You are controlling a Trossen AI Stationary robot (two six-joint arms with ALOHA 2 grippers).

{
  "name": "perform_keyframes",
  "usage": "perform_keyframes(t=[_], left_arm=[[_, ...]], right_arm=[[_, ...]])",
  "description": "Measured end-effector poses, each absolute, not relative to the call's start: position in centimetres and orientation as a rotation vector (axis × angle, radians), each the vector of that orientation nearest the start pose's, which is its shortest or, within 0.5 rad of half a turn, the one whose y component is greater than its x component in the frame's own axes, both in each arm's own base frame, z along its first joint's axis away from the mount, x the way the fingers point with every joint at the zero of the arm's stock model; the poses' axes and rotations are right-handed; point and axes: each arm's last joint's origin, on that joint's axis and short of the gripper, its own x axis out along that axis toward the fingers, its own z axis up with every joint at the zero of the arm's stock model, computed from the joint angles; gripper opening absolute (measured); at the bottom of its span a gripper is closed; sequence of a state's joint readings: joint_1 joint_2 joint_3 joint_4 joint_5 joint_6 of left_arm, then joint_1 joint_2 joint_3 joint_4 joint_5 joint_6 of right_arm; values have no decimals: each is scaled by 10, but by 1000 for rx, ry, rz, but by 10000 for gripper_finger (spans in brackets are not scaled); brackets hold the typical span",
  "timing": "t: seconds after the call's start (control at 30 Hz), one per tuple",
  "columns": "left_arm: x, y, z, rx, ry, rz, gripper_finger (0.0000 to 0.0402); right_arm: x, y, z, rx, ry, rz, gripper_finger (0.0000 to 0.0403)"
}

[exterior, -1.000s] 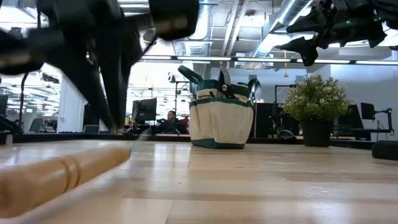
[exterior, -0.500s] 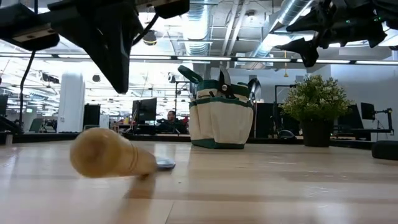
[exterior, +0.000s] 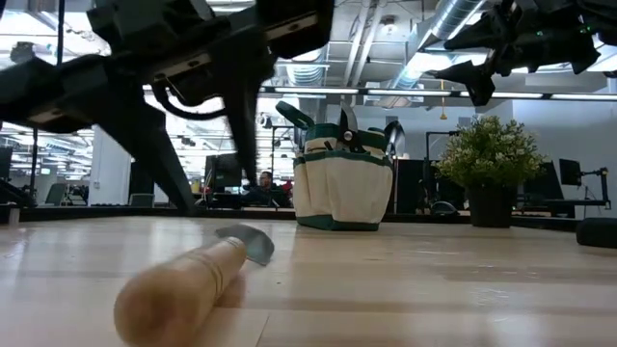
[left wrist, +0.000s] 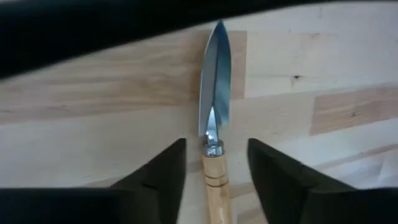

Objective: Pick & Place Garden tools in Gardening bag
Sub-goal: Put the brown trowel into the green gardening bag

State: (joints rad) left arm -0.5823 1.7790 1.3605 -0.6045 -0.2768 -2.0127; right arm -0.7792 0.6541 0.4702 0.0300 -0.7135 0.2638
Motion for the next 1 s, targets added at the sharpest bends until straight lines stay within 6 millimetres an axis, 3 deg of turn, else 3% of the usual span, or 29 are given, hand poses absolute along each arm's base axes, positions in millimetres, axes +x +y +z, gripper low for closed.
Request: perform_keyframes(t=[0.17,0.33,0.63,1.0], left_arm=[[320,-202,228,-1450,844,692,245],[328,-196,222,-1519,840,734,280],[337,-196,216,-1560,978,659,268],[343,-195,205,-1592,1038,696,246]], right_arm=[[121,-92,264,381,107,-61,265],[121,-92,264,381,107,-59,265],[121,-92,263,386,115,-59,265],[120,-92,261,385,132,-60,265]])
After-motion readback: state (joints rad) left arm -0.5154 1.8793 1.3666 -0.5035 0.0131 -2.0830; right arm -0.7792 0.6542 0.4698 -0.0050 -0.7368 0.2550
